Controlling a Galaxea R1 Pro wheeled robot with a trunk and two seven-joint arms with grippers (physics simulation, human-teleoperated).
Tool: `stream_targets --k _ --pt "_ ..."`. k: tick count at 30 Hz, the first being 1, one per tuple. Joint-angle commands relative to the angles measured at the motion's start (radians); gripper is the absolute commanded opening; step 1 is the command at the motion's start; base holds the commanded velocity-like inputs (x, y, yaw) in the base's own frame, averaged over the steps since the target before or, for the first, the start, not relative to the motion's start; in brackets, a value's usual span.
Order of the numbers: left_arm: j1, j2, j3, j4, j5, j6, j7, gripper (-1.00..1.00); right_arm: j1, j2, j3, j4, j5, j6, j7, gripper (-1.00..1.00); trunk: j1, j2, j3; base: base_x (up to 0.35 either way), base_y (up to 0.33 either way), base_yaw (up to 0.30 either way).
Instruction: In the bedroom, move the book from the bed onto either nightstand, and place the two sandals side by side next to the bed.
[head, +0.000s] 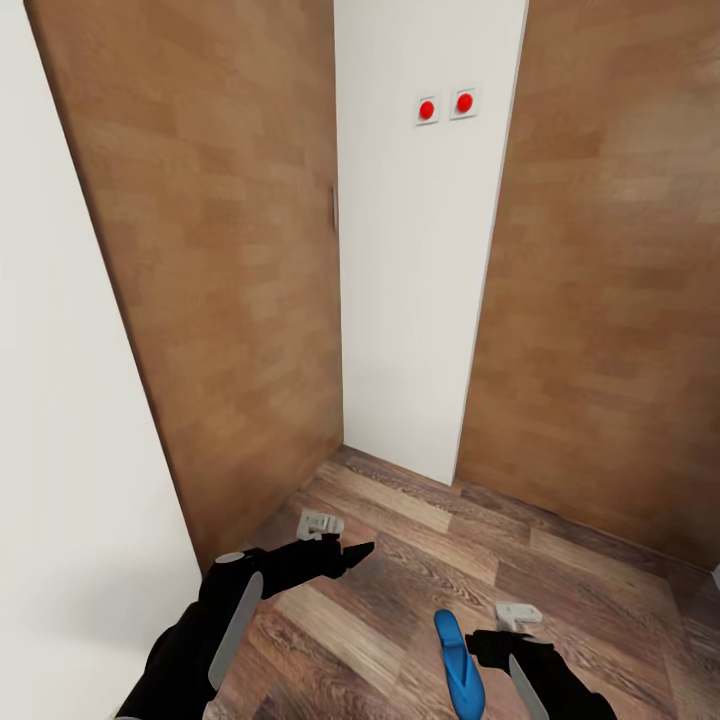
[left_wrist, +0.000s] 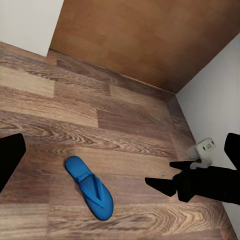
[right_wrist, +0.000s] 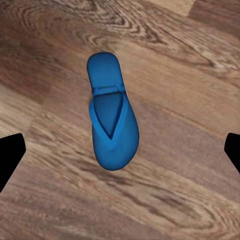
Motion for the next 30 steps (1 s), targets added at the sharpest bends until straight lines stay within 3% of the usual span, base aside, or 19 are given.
stream_targets --k 1,30 --pt "0.000 0.000 0.001 0.000 0.007 0.008 0.000 1.00 0.000 0.000 -0.002 -0.001 0.001 0.005 0.000 1.00 0.000 -0.001 -0.005 0.000 0.000 0.000" --pt "0.000 0.000 0.002 0.000 0.008 0.008 0.000 1.00 0.000 -0.010 -0.011 -0.011 0.000 0.018 0.009 1.00 0.013 -0.008 -0.117 0.000 0.000 0.000"
